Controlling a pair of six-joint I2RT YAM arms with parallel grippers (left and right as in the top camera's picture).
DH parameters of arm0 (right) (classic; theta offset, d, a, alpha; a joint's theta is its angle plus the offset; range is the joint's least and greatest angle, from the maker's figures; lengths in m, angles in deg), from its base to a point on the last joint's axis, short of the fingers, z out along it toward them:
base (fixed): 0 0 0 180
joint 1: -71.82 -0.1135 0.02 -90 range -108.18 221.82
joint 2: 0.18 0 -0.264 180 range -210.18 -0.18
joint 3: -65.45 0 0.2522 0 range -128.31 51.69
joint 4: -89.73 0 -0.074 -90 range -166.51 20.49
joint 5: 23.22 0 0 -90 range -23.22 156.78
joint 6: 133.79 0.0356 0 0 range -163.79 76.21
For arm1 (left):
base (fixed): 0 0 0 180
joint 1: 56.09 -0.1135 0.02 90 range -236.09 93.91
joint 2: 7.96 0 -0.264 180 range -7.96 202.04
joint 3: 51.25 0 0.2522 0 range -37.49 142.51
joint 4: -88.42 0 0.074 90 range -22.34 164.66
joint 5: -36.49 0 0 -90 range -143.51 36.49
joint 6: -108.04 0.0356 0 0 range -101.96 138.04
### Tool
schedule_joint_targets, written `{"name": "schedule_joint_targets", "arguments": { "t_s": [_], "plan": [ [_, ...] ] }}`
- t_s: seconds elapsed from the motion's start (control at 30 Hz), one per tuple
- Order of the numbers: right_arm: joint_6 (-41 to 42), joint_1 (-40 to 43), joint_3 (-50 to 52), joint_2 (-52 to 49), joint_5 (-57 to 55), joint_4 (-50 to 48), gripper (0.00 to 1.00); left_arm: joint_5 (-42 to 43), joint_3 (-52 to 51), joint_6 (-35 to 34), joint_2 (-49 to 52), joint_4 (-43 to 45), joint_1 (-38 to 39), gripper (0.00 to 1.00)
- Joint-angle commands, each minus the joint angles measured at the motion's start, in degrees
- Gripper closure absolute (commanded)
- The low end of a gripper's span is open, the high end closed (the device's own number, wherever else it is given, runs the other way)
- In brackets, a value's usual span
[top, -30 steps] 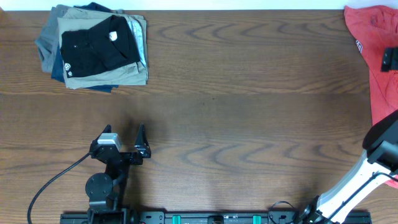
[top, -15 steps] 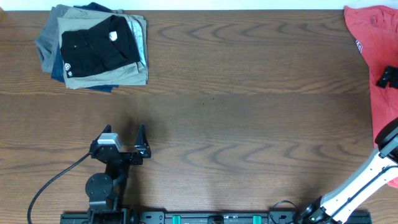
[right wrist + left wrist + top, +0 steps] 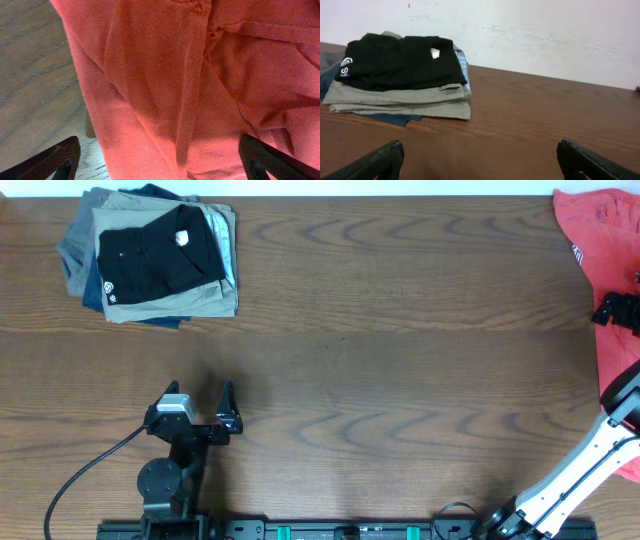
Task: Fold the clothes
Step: 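Reach the right gripper to the red shirt at the right edge and grasp it, then drag the red shirt with the right gripper to the table center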
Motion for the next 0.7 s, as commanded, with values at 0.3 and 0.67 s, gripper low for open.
{"name": "schedule_joint_targets", "arguments": {
  "t_s": [0.3,0.67],
  "plan": [
    [0.68,-0.48,-1.11,-1.16,-0.57,-0.37,0.47,0.59,-0.98,0.35,-0.04,-1.86,-0.22,0.02],
    [4.81,-0.57,-1.38,-0.52,-0.52,-0.26,0.95,0.59,-0.98,0.35,-0.04,-1.86,-0.22,0.02]
  ]
}}
